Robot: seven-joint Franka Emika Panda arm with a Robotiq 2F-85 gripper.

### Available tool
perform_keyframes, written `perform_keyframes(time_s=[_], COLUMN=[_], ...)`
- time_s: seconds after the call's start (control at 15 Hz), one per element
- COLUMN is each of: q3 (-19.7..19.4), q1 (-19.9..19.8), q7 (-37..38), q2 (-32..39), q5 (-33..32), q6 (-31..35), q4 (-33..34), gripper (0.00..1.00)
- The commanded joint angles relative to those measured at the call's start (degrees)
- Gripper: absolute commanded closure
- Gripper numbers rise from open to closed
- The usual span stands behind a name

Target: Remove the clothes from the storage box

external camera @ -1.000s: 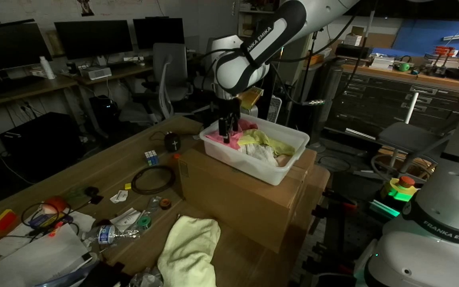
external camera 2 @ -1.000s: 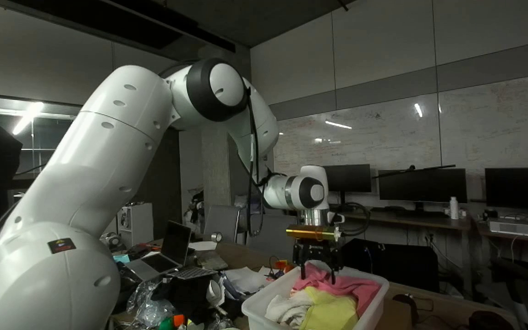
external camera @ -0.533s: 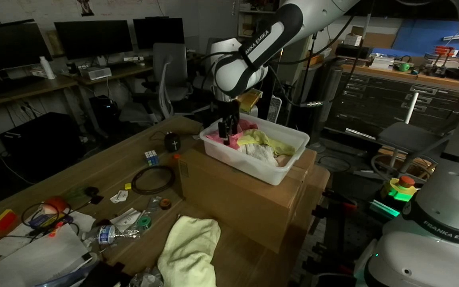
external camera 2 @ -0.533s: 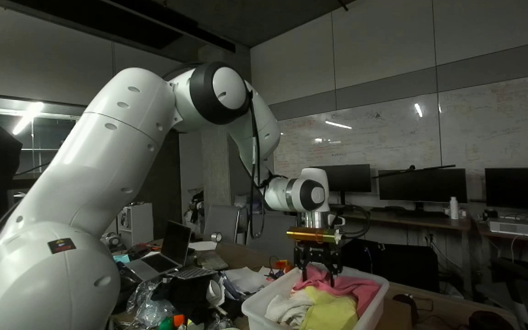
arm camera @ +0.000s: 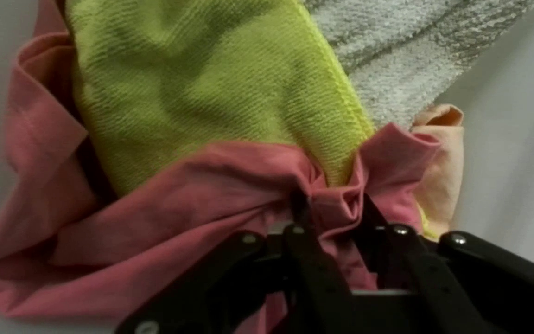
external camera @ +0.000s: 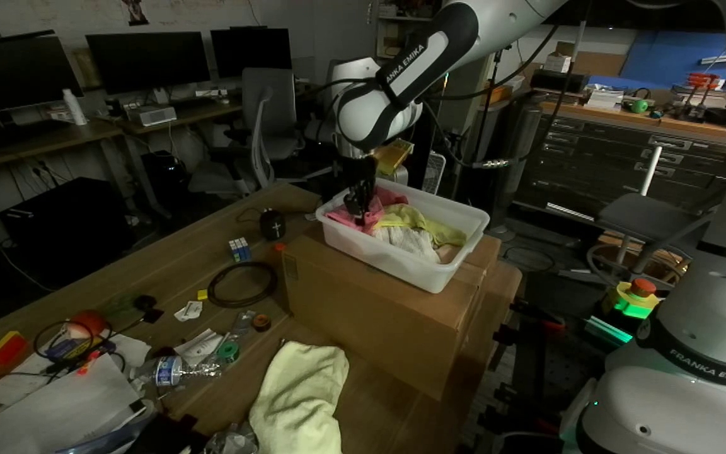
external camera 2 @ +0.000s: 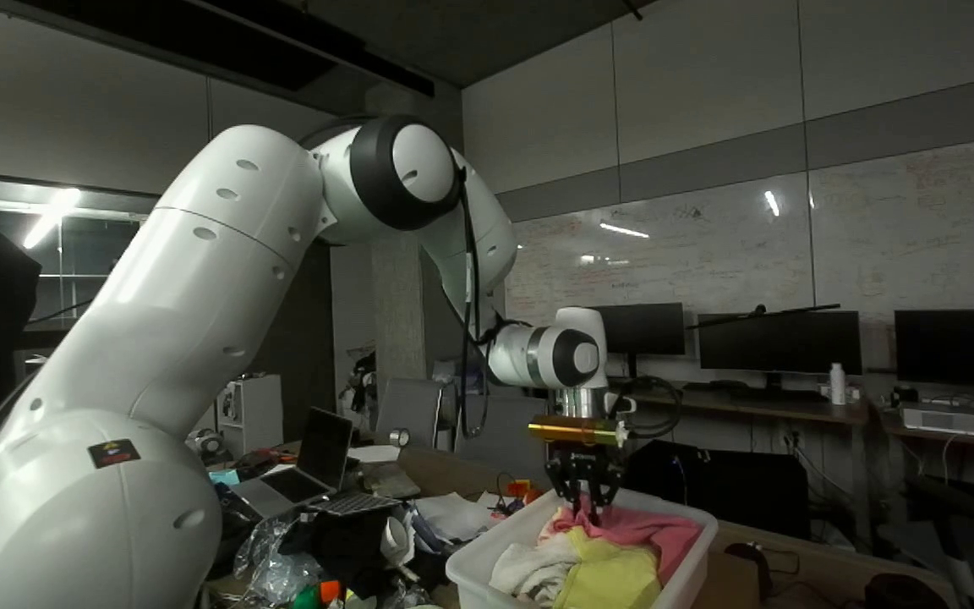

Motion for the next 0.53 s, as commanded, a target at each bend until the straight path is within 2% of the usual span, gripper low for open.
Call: perform_keyframes(time_s=[0.0, 0.13, 0.47], q3=[0.6, 0.5, -0.3], q1=[-0.7, -0.7, -0.1], q7=[-0.5, 0.0, 3.2], q2=[0.2, -0.6, -6.7], q5=[2.1, 2.7, 3.3], q6=[-0.4, -0.6, 1.0], q4=[1.1, 0.5, -3.4], gripper=[0.97, 1.00, 0.98])
